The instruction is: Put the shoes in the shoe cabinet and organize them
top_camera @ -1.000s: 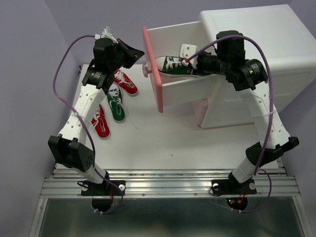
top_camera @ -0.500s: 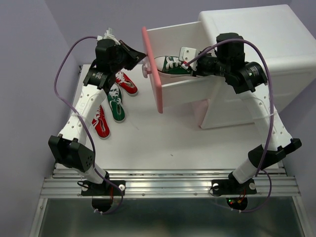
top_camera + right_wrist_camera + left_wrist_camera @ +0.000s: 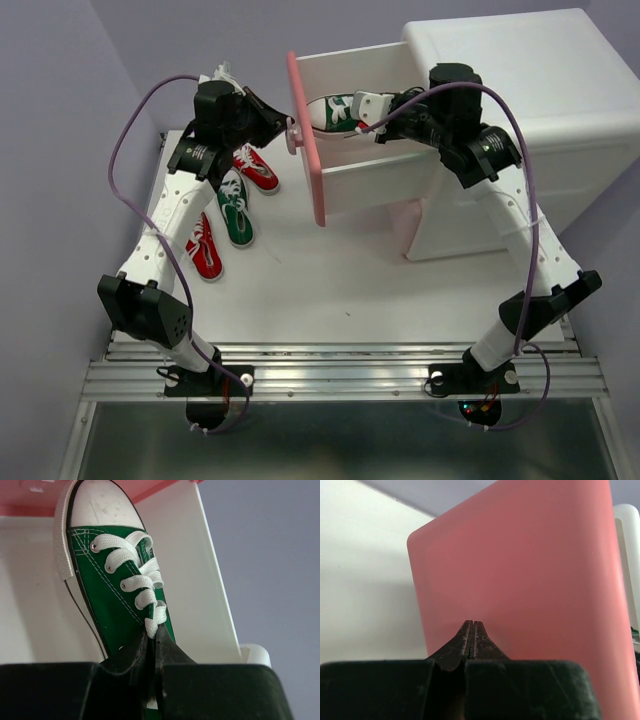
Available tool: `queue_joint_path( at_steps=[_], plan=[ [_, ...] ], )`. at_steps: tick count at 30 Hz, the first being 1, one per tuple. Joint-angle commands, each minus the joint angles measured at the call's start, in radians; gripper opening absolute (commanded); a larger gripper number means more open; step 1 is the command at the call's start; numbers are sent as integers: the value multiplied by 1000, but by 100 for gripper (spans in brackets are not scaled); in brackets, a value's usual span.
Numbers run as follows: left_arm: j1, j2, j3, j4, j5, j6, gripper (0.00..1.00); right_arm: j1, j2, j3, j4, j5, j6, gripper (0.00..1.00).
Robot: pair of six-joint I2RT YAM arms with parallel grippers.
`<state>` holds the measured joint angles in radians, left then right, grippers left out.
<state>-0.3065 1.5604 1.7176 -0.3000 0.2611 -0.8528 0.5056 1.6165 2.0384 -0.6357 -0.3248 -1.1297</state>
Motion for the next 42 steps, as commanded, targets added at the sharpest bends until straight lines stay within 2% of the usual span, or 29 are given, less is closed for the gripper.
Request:
queue_joint_path(
  at_steps=[1, 6, 8, 10, 15, 17, 18, 19, 20, 22, 23, 29, 32, 33, 34, 35, 36, 37, 38, 39, 40, 41, 42],
  plan=[
    [-20, -8, 54, 9, 73, 29, 3, 11, 40, 97, 234, -36, -91, 4],
    [-20, 6, 91, -5, 86, 54, 3, 11, 72, 92, 218, -111, -105, 8],
    [-20, 15, 106, -19, 86, 73, 3, 11, 80, 80, 226, -102, -116, 10],
    [-19, 17, 111, -30, 89, 81, 3, 11, 89, 75, 246, -62, -120, 17],
    [-20, 10, 93, -28, 95, 81, 3, 11, 118, 69, 281, -30, -124, 17],
    [-20, 9, 91, -28, 96, 84, 3, 11, 131, 65, 289, -16, -120, 23],
    [-20, 9, 94, -28, 96, 87, 3, 11, 131, 56, 295, -14, -117, 33],
    [-19, 9, 96, -28, 96, 92, 3, 11, 129, 36, 303, -11, -114, 47],
    [-20, 9, 99, -30, 96, 95, 3, 11, 128, 28, 310, -10, -105, 69],
    [-20, 9, 99, -36, 96, 98, 3, 11, 123, 23, 311, -13, -84, 70],
    [-20, 9, 99, -39, 95, 97, 3, 11, 118, 25, 311, -17, -61, 99],
    [-20, 3, 88, -31, 87, 92, 3, 11, 92, 32, 315, -52, -1, 100],
    [-20, 1, 92, -36, 69, 87, 3, 11, 94, 58, 364, -69, 71, 100],
    [-19, -3, 97, -42, 47, 83, 4, 11, 92, 71, 398, -68, 155, 100],
    [-19, -5, 97, -45, 38, 78, 6, 11, 88, 65, 448, -60, 212, 100],
    [-16, -8, 100, -50, 29, 77, 10, 11, 66, 49, 579, -50, 338, 100],
    [-11, -14, 108, -65, 5, 72, 28, 11, 51, 1, 661, -8, 405, 100],
    [-6, -20, 111, -71, -9, 69, 38, 11, 37, -29, 856, 24, 495, 100],
    [-3, -26, 108, -77, -23, 69, 50, 11, 26, -41, 926, 61, 598, 100],
    [1, -33, 106, -88, -52, 66, 58, 11, 25, -31, 947, 76, 765, 100],
    [9, -49, 97, -93, -63, 60, 69, 11, 35, 52, 905, 55, 830, 100],
    [26, -59, 91, -94, -68, 60, 74, 11, 52, 118, 850, 8, 911, 100],
    [35, -69, 77, -103, -78, 58, 84, 11, 107, 194, 793, -99, 948, 100]
  ],
)
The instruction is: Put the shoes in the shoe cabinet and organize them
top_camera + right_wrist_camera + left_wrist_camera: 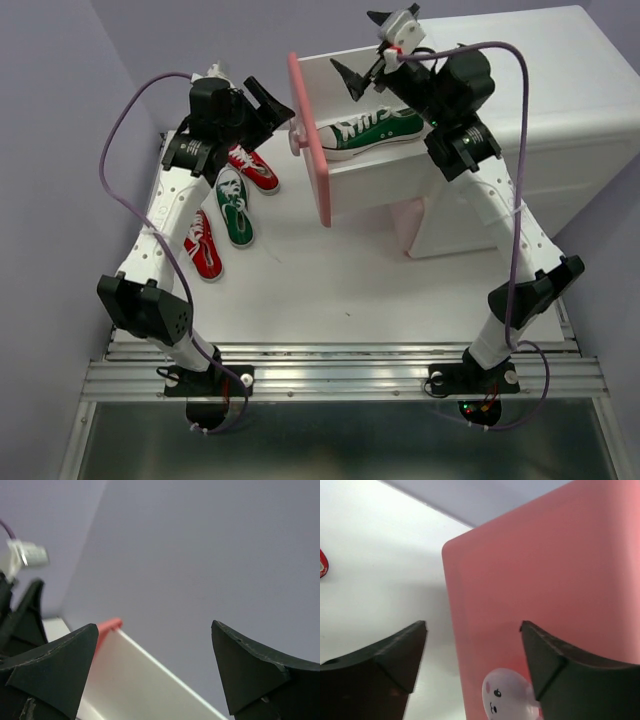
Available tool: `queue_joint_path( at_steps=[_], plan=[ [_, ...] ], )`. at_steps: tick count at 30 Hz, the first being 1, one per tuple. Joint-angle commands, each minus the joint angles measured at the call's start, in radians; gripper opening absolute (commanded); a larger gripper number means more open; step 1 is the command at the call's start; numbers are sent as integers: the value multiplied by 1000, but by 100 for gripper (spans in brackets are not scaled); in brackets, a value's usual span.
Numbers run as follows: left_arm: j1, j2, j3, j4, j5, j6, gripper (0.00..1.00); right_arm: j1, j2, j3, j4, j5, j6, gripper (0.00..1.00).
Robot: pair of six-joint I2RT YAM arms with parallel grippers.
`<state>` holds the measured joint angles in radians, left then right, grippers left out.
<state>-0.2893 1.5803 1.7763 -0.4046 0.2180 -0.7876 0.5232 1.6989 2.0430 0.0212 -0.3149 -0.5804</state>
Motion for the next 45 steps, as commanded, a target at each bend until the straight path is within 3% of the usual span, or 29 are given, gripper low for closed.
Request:
queue_joint_path(
  at_steps=[1, 2, 3, 8, 13, 17, 23, 29, 31, 33, 37, 41, 45],
  plan=[
    [30, -112, 9, -5, -35, -10, 91, -6, 57, 269, 85, -143, 448, 100],
    [59, -124, 2, -10, -35, -9, 97, -6, 86, 405, 21, -163, 558, 100],
    [74, -135, -9, -19, -35, -7, 99, -6, 106, 442, 14, -182, 606, 100],
    [186, -220, -57, -213, -140, 57, 99, 61, 93, 439, 109, -204, 842, 100],
    [282, -259, -162, -401, -256, 129, 99, 282, 176, 537, -84, -265, 823, 100],
    [282, -267, -213, -441, -262, 163, 99, 366, 169, 445, -107, -302, 945, 100],
    [311, -266, -334, -401, -258, 192, 99, 529, 200, 438, -531, -164, 739, 100],
    [315, -163, -342, -315, -232, 222, 99, 656, 186, 366, -827, 40, 584, 100],
    [315, -110, -344, -269, -223, 212, 99, 690, 170, 263, -897, 145, 522, 100],
    [314, -42, -334, -235, -185, 211, 99, 710, 131, 132, -935, 242, 511, 100],
    [311, 74, -263, -227, -192, 241, 97, 710, 84, 27, -994, 304, 536, 100],
    [306, 191, -175, -218, -197, 266, 97, 710, 25, -50, -930, 399, 566, 100],
    [291, 309, -97, -221, -207, 261, 93, 710, 33, -29, -968, 459, 623, 100]
  ],
)
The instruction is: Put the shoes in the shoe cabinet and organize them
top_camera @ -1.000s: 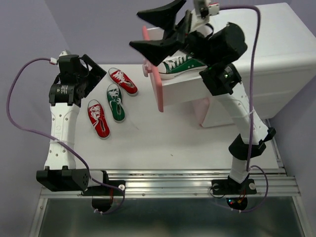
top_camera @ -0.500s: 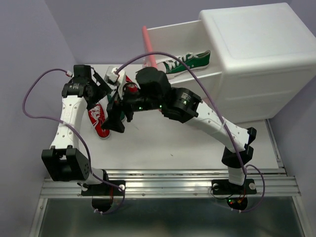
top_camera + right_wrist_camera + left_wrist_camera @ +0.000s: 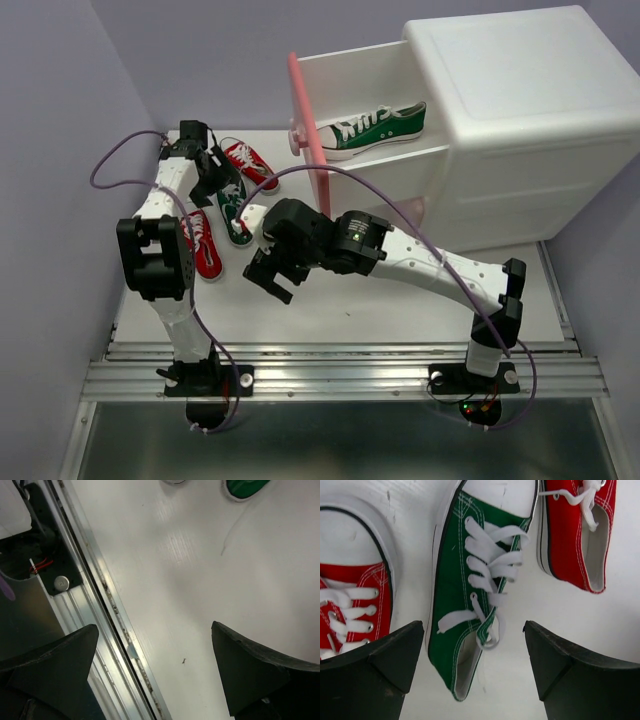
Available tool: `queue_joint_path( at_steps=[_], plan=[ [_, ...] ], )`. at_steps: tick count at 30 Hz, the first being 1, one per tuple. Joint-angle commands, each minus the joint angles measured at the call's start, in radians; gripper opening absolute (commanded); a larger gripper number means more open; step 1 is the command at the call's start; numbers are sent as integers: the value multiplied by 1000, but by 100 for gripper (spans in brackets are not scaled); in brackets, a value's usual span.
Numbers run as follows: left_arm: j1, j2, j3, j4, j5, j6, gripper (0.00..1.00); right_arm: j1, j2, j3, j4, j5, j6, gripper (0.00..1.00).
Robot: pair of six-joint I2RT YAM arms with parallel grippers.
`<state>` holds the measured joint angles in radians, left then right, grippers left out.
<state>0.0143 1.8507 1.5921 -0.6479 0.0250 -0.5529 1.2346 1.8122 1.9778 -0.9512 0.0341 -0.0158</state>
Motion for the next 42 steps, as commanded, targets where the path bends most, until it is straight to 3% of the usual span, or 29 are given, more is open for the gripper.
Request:
queue_joint_path(
  at_steps=[1, 4, 7, 12, 14, 16, 18, 19, 23, 29, 35, 38, 42],
  plan=[
    [-57, 83, 123, 10, -58, 31, 91, -1, -73, 47, -21, 121, 72, 100],
    [-88, 171, 201, -44, -123, 34, 89, -1, -79, 59, -37, 162, 122, 100],
    [-89, 214, 230, -82, -161, 12, 76, -1, -123, 26, -14, 200, 148, 100],
    [-89, 217, 181, -110, -224, -7, 66, -1, -183, 4, 3, 259, 181, 100],
    [-89, 213, 155, -130, -260, -22, 58, -1, -186, 13, -12, 265, 189, 100],
    [-89, 208, 135, -131, -272, -21, 42, -1, -191, 18, -17, 271, 186, 100],
    [-89, 208, 124, -142, -269, -24, 8, -1, -192, 23, -24, 279, 182, 100],
    [-89, 203, 143, -166, -264, -30, 0, -1, -189, 26, -29, 282, 183, 100],
    [-91, 134, 209, -206, -228, -97, 0, -1, -182, 47, -29, 286, 168, 100],
    [-91, -13, 414, -469, -195, -395, 0, -1, -129, 190, 3, 341, 87, 100],
    [-91, -289, 261, -475, -41, -675, 0, -1, -122, 165, 239, 351, -44, 100],
    [-96, -352, 226, -461, 61, -694, 0, -1, -91, 158, 324, 345, -110, 100],
    [-125, -380, 253, -478, 69, -544, 0, -12, -1, 250, 350, 299, -108, 100]
  ],
)
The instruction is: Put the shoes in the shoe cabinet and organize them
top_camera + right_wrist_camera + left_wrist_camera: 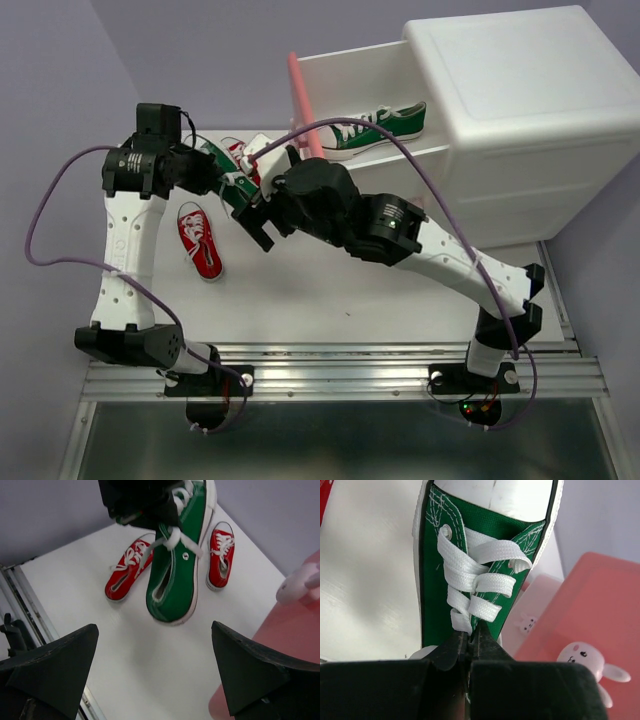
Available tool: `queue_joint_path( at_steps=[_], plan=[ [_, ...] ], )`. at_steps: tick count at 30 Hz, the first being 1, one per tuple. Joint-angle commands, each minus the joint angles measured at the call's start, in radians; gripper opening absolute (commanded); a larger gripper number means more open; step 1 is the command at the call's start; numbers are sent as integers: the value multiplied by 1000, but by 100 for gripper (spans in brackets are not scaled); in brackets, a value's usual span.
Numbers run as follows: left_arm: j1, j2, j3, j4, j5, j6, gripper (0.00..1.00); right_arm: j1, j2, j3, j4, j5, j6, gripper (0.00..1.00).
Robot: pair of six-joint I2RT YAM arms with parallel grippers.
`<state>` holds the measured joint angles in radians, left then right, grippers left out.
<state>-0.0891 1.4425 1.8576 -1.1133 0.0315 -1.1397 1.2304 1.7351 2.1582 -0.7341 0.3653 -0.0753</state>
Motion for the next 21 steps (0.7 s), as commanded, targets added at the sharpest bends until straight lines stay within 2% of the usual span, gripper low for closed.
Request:
queue_joint_path(
  at_steps=[1, 5, 8, 9, 11, 13, 17, 21],
  plan=[
    [-21, 9, -26, -11, 61, 43, 0, -20, 92, 100, 133, -55, -32, 100],
    [-23, -112, -152, 6, 88, 67, 0, -63, 132, 141, 128, -126, 69, 100],
    [-24, -180, -234, 58, 146, 175, 0, -110, 106, 129, 130, -173, 253, 100],
    [-24, -200, -259, 123, 165, 208, 0, -120, 97, 121, 128, -181, 279, 100],
    [-24, -237, -294, 142, 205, 274, 0, -129, 78, 92, 128, -190, 313, 100],
    [-24, -235, -288, 88, 168, 276, 0, -129, 58, 74, 121, -210, 306, 100],
    [-24, -188, -229, 6, 125, 229, 0, -129, 86, 94, 35, -345, 247, 100],
    [-24, -165, -178, -11, 134, 204, 0, -129, 176, 254, -71, -358, 171, 100]
  ],
)
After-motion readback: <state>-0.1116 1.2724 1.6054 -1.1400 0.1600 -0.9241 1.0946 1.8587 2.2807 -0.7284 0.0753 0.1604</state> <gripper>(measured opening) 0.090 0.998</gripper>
